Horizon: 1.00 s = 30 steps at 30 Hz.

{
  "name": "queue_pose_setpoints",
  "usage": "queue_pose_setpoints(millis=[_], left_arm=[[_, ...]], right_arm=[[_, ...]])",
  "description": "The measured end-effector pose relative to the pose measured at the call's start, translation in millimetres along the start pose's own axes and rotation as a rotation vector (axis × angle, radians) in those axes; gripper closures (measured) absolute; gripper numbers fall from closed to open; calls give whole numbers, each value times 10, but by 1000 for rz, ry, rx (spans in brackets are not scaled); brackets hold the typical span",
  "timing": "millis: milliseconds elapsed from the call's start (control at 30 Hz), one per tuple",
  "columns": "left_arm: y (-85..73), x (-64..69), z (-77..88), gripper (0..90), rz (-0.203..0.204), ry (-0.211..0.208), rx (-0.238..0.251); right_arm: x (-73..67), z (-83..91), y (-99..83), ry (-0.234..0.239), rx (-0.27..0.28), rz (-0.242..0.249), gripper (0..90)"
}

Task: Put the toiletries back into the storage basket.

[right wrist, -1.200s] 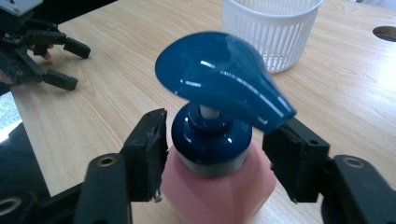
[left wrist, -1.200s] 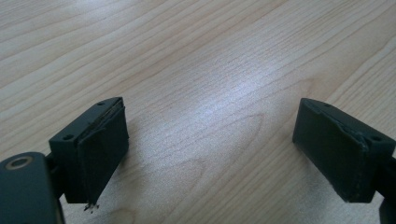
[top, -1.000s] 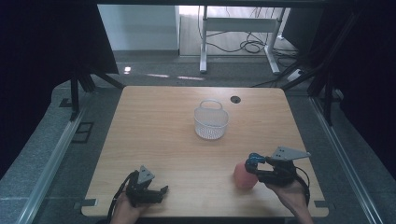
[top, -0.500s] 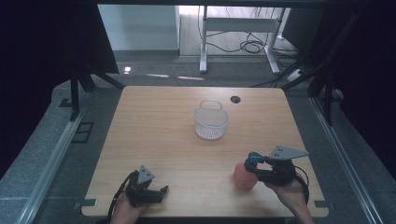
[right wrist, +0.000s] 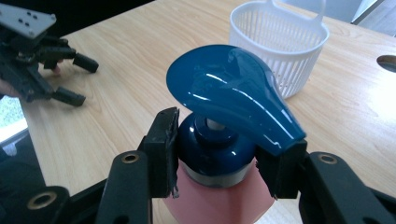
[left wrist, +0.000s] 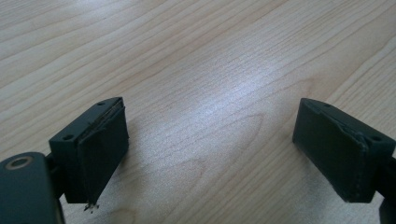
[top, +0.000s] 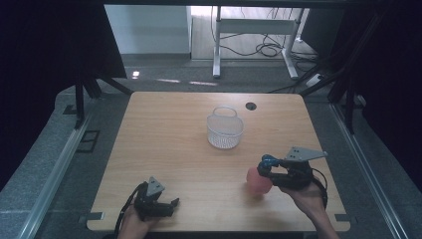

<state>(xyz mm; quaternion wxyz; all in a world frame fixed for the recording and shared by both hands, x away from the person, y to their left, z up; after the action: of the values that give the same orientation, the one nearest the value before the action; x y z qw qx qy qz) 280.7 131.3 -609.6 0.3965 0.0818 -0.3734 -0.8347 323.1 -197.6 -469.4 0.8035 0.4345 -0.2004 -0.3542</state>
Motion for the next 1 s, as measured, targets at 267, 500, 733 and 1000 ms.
queue_pose_setpoints(millis=[267,500,733,1000], left_arm=[[2,-1,-1,102,-1,-1,1],[2,-1,-1,102,-2,-1,1],[2,-2,-1,102,-2,0,2],[2,-1,-1,102,-2,0,2]], right_arm=[[84,-56,135,-6,6,-17,526],[128,-104,276,-18,11,-7,526],[169,-163,414,-21,17,-7,526],[233,-229,569,-34,27,-9,526]])
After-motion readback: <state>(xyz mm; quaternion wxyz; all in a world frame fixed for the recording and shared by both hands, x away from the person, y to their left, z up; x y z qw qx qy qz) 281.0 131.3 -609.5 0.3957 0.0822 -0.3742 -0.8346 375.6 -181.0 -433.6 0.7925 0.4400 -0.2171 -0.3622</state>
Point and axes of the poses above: each handheld gripper's, and its own axes: z roughly backward along the jaws, y roughly out of its top, x roughly to its right, the point moved 9 cm from there along -z, roughly forward along the jaws, and after that the axes turned 10 degrees about -y, right-handed, at the moved point
